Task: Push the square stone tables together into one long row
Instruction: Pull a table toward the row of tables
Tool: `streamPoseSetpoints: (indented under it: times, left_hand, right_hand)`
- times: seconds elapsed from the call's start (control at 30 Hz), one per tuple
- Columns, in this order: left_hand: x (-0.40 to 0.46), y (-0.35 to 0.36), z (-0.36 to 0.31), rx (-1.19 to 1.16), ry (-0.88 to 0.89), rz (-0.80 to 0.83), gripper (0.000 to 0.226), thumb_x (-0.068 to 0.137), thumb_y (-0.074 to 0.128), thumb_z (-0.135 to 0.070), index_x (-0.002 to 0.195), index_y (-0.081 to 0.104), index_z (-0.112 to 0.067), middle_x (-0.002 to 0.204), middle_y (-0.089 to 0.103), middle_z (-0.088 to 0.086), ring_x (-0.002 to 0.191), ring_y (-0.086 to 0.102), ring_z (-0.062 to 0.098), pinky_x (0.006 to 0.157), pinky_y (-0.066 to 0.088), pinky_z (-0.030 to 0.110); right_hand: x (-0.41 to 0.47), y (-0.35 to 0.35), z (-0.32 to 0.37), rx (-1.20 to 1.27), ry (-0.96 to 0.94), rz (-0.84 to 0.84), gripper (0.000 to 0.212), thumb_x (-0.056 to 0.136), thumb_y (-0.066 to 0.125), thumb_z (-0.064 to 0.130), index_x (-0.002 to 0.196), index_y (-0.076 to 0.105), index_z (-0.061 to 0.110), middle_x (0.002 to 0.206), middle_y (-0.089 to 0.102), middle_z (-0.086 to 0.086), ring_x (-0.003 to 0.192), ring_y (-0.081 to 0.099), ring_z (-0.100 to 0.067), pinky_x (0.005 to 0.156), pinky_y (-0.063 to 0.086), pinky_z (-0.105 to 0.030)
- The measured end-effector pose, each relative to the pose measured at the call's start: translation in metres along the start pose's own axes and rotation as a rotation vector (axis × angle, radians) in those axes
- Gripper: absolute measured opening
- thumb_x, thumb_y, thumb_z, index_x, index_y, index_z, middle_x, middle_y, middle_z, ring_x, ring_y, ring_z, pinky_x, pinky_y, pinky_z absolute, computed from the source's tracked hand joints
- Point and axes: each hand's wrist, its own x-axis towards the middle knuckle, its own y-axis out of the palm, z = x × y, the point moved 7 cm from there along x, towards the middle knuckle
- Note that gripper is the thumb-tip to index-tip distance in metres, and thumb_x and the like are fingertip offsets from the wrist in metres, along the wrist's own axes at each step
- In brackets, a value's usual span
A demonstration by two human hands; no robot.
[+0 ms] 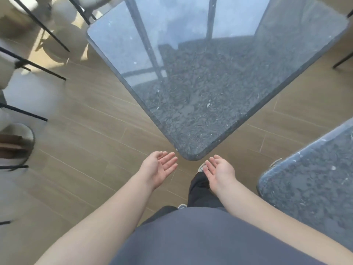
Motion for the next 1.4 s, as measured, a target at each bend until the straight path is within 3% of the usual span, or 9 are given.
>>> streamPoseSetpoints:
  times: [0.13, 0.2, 0.4, 0.57, 0.67, 0.83, 1.0, 1.2, 1.4]
  left_hand:
    - [0.031, 0.012, -0.001, 0.016, -0.064, -0.063, 0.048, 0.107, 0.042, -0.021, 0.151, 0.035, -0.003, 0.155, 0.043, 0.020, 0.143, 0.043, 0.038, 0.115, 0.039, 0.049]
    - [0.041, 0.020, 0.000, 0.016, -0.077, -0.070, 0.059, 0.106, 0.048, -0.027, 0.157, 0.028, -0.008, 0.159, 0.039, 0.017, 0.147, 0.039, 0.034, 0.120, 0.033, 0.048]
    - [0.065, 0.051, -0.007, 0.078, -0.075, 0.068, 0.037, 0.104, 0.050, -0.047, 0.123, 0.062, -0.018, 0.141, 0.062, 0.006, 0.127, 0.060, 0.024, 0.115, 0.042, 0.046]
    - [0.076, 0.068, -0.015, 0.167, -0.120, 0.105, 0.036, 0.104, 0.051, -0.046, 0.120, 0.064, -0.017, 0.134, 0.067, 0.008, 0.126, 0.061, 0.026, 0.112, 0.044, 0.046]
    - [0.078, 0.071, -0.014, 0.182, -0.189, 0.130, 0.048, 0.106, 0.047, -0.045, 0.137, 0.059, -0.010, 0.140, 0.064, 0.012, 0.130, 0.059, 0.028, 0.114, 0.042, 0.044]
    - [0.080, 0.066, -0.017, 0.264, -0.242, 0.138, 0.054, 0.106, 0.045, -0.046, 0.145, 0.052, -0.009, 0.143, 0.061, 0.012, 0.126, 0.061, 0.026, 0.095, 0.050, 0.040]
    - [0.078, 0.069, -0.019, 0.307, -0.244, 0.088, 0.055, 0.105, 0.048, -0.045, 0.147, 0.049, -0.009, 0.146, 0.058, 0.012, 0.133, 0.057, 0.028, 0.110, 0.045, 0.044]
    - [0.071, 0.074, -0.016, 0.317, -0.234, 0.040, 0.054, 0.107, 0.043, -0.045, 0.146, 0.049, -0.008, 0.148, 0.056, 0.013, 0.136, 0.054, 0.029, 0.109, 0.044, 0.043]
    - [0.069, 0.081, -0.009, 0.293, -0.177, 0.039, 0.046, 0.107, 0.041, -0.048, 0.118, 0.063, -0.010, 0.133, 0.066, 0.011, 0.107, 0.068, 0.026, 0.096, 0.050, 0.044]
  right_hand:
    - [0.022, 0.010, 0.006, 0.028, 0.065, -0.021, 0.043, 0.104, 0.049, 0.017, 0.146, 0.048, 0.010, 0.147, 0.052, -0.008, 0.137, 0.050, -0.026, 0.109, 0.044, -0.039]
    - [0.028, 0.020, 0.003, 0.064, 0.118, 0.040, 0.038, 0.103, 0.052, 0.020, 0.140, 0.053, 0.012, 0.141, 0.060, -0.005, 0.134, 0.053, -0.023, 0.114, 0.040, -0.040]
    - [0.035, 0.052, -0.005, 0.163, 0.159, 0.168, 0.020, 0.102, 0.060, 0.024, 0.119, 0.065, 0.015, 0.109, 0.077, -0.002, 0.096, 0.073, -0.015, 0.077, 0.057, -0.031]
    - [0.040, 0.067, -0.007, 0.168, 0.131, 0.171, 0.034, 0.103, 0.058, 0.023, 0.134, 0.059, 0.010, 0.130, 0.070, -0.011, 0.110, 0.069, -0.023, 0.085, 0.057, -0.036]
    - [0.040, 0.065, -0.005, 0.155, 0.107, 0.137, 0.036, 0.102, 0.060, 0.024, 0.135, 0.059, 0.009, 0.131, 0.069, -0.011, 0.108, 0.070, -0.023, 0.083, 0.058, -0.036]
    - [0.046, 0.063, -0.007, 0.118, 0.079, 0.104, 0.040, 0.101, 0.061, 0.024, 0.138, 0.057, 0.009, 0.133, 0.068, -0.011, 0.120, 0.066, -0.026, 0.108, 0.049, -0.046]
    - [0.048, 0.062, -0.006, 0.116, 0.075, 0.054, 0.037, 0.097, 0.068, 0.023, 0.129, 0.062, 0.008, 0.125, 0.072, -0.012, 0.105, 0.071, -0.026, 0.098, 0.055, -0.045]
    - [0.053, 0.057, -0.004, 0.082, 0.123, 0.089, 0.044, 0.096, 0.069, 0.022, 0.133, 0.059, 0.000, 0.124, 0.071, -0.015, 0.111, 0.070, -0.032, 0.096, 0.056, -0.047]
    - [0.060, 0.051, -0.001, 0.022, 0.164, 0.190, 0.046, 0.097, 0.068, 0.021, 0.135, 0.056, -0.001, 0.129, 0.068, -0.018, 0.115, 0.067, -0.035, 0.102, 0.051, -0.056]
